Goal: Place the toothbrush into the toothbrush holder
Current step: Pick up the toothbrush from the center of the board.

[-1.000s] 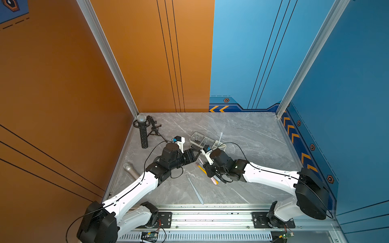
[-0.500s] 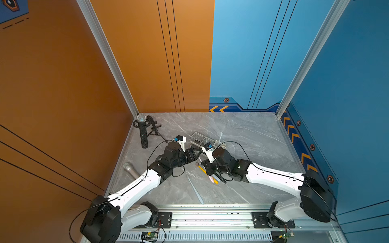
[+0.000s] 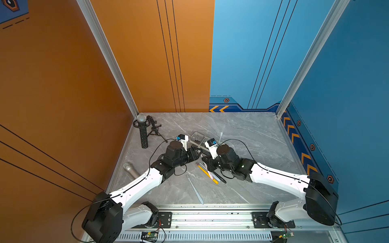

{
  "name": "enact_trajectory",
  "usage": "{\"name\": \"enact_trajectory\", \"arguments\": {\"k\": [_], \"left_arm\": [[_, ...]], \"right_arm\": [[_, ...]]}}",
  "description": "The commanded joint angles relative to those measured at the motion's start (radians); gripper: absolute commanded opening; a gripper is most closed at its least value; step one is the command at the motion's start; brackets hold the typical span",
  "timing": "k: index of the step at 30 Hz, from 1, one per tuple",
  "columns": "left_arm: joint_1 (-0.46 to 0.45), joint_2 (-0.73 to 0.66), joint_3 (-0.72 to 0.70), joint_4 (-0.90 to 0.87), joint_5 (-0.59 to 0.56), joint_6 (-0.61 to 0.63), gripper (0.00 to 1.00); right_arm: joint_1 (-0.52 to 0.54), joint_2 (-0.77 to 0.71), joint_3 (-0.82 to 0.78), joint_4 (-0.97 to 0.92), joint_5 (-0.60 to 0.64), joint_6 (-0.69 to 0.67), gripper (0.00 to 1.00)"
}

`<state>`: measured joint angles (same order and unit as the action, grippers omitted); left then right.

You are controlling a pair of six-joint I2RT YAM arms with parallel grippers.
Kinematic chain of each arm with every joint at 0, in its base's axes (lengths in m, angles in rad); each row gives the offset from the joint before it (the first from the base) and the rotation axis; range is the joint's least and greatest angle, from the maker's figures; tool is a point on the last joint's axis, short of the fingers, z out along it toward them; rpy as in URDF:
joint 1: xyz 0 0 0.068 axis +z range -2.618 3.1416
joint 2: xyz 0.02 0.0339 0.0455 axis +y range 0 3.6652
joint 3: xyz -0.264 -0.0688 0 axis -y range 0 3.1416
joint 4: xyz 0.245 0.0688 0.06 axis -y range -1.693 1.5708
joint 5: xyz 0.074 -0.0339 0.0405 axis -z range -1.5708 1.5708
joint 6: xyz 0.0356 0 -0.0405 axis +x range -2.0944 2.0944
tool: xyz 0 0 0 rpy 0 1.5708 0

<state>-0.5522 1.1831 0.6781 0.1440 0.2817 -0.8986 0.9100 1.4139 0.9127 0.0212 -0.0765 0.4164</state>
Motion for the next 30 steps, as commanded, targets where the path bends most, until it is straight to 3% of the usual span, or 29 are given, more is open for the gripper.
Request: {"name": "enact_trajectory", "arguments": {"k": [1, 5, 11, 17, 26, 30], "left_arm": [[-0.010, 0.029, 0.034, 0.031, 0.026, 0.015, 0.45], [-0.015, 0.052, 0.051, 0.036, 0.031, 0.025, 0.30], [-0.024, 0.069, 0.065, 0.036, 0.029, 0.043, 0.18], [-0.029, 0.075, 0.072, 0.036, 0.026, 0.052, 0.00], [-0.029, 0.044, 0.085, 0.035, 0.028, 0.095, 0.00], [-0.030, 0.022, 0.119, 0.034, 0.012, 0.159, 0.00]], "right_arm": [[-0.008, -0.015, -0.008, 0.027, -0.018, 0.012, 0.00], [-0.013, -0.028, -0.013, 0.037, -0.019, 0.013, 0.00], [-0.023, -0.028, -0.014, 0.028, -0.028, 0.007, 0.00], [-0.029, -0.026, -0.020, 0.031, -0.034, 0.008, 0.00], [-0.040, -0.135, -0.044, -0.021, 0.022, -0.008, 0.00], [-0.059, -0.263, -0.084, -0.106, 0.143, -0.015, 0.20]]}}
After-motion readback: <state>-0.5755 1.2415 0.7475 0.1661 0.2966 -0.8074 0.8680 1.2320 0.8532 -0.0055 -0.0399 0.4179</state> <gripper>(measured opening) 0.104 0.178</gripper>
